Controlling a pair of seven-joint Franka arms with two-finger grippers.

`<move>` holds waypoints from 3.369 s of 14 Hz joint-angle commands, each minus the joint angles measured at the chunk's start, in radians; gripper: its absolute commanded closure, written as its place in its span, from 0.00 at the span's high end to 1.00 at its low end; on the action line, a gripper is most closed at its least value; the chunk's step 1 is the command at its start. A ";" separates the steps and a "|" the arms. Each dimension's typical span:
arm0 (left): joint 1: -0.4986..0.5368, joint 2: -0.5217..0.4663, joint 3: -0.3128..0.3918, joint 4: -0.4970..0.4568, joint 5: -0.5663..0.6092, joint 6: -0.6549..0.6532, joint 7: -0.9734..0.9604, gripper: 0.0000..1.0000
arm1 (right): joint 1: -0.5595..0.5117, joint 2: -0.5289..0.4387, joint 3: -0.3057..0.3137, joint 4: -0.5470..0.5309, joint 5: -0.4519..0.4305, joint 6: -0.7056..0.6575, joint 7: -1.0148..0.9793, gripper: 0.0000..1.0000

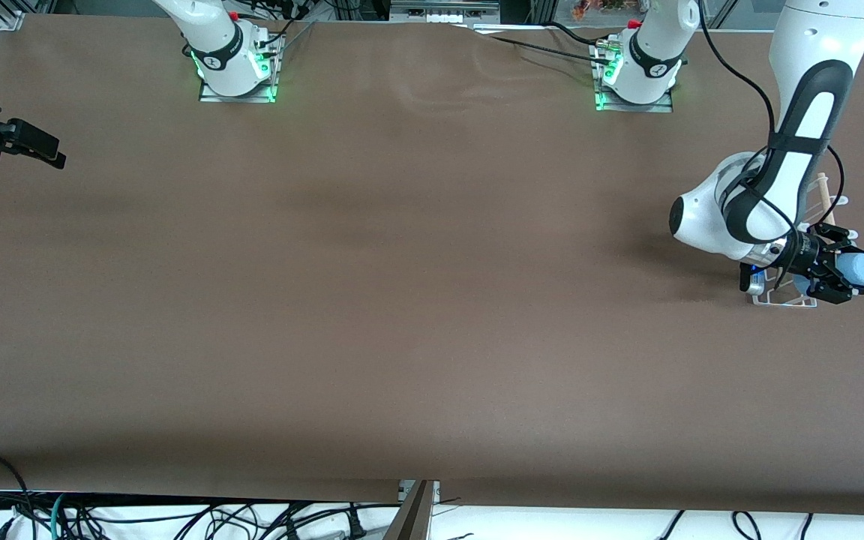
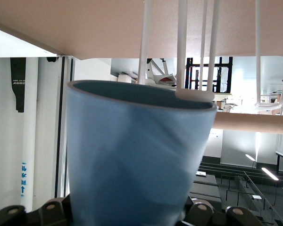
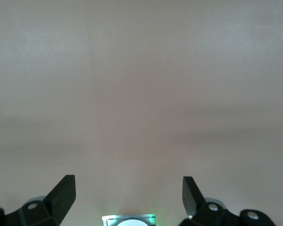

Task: Transfer cup to left arm and place on rack
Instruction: 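Lower the cup with the left gripper onto the rack's prongs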

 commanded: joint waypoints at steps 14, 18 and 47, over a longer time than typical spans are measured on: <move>0.006 0.043 0.003 0.046 0.040 0.014 0.044 0.00 | 0.010 0.015 -0.012 0.030 0.070 -0.047 -0.005 1.00; 0.008 -0.006 0.001 0.047 0.018 0.026 0.132 0.00 | 0.010 0.015 -0.011 0.030 0.070 -0.047 -0.007 1.00; 0.019 0.077 0.000 0.050 -0.034 0.086 0.075 0.02 | 0.008 0.017 -0.012 0.028 0.072 -0.048 -0.007 1.00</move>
